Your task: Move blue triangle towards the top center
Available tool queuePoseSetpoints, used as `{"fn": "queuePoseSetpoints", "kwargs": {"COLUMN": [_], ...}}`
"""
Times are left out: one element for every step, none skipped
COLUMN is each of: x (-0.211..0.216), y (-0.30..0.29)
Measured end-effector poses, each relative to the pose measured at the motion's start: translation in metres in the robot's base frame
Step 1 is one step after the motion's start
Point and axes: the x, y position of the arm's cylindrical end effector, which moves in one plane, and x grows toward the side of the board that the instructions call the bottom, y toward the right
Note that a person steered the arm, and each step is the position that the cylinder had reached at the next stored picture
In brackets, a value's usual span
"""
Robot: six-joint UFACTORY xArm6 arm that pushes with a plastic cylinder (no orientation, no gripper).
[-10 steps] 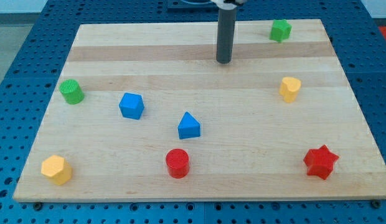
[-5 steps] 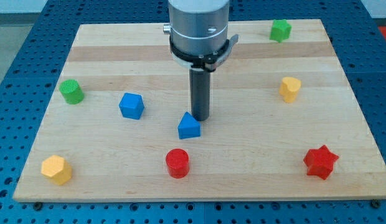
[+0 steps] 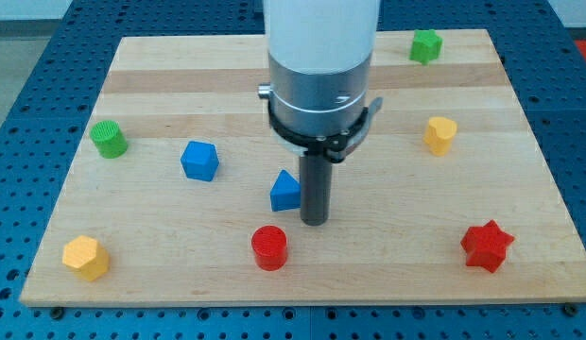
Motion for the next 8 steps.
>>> {"fn": "queuePoseSetpoints", "kwargs": {"x": [0.000,0.000,0.000,0.000,0.000,-0.017,-0.061,-0.084], "y": [-0.017,-0.050,-0.060,-0.052,-0.033,-0.033,-0.031,-0.023]}}
